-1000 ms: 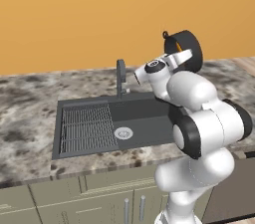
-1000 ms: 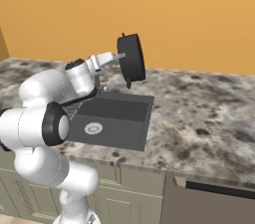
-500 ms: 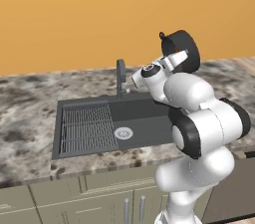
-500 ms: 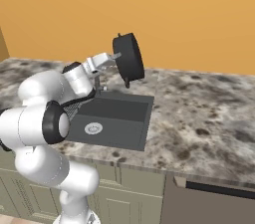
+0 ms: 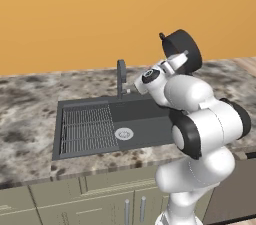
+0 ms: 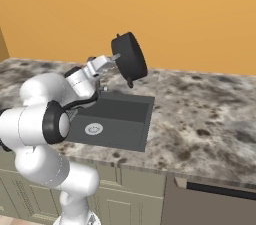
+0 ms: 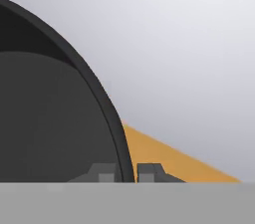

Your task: Dump the carrot from the pot into the sink. Then turn on the water and wash the carrot. Then turn off the water and put the carrot back in the pot.

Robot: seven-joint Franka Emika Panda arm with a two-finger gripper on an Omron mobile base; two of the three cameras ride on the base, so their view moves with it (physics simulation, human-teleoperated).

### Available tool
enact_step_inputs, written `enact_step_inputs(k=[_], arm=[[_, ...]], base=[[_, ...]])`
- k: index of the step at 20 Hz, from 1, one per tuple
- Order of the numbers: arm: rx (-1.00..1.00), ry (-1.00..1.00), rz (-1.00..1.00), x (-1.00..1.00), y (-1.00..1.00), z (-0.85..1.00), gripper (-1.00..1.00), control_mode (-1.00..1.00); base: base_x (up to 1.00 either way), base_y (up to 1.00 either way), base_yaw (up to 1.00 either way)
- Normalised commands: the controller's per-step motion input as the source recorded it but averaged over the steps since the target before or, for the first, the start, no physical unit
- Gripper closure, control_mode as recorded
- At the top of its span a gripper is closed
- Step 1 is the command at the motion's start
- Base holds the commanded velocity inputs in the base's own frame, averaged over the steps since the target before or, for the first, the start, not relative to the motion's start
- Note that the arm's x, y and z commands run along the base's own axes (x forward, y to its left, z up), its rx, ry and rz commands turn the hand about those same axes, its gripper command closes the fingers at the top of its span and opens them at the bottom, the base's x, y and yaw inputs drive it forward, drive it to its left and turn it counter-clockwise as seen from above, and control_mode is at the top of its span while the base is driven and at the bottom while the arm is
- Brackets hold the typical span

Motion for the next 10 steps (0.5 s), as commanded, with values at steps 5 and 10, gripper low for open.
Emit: enact_step_inputs(k=[5,10], arm=[[-0.13,0.0,0.0,-0.06,0.04,0.0,1.0,-1.0],[-0.13,-0.03,0.0,-0.12,0.04,0.0,1.0,-1.0]], base=[[0.0,0.0,0.0],[0.0,0.0,0.0]])
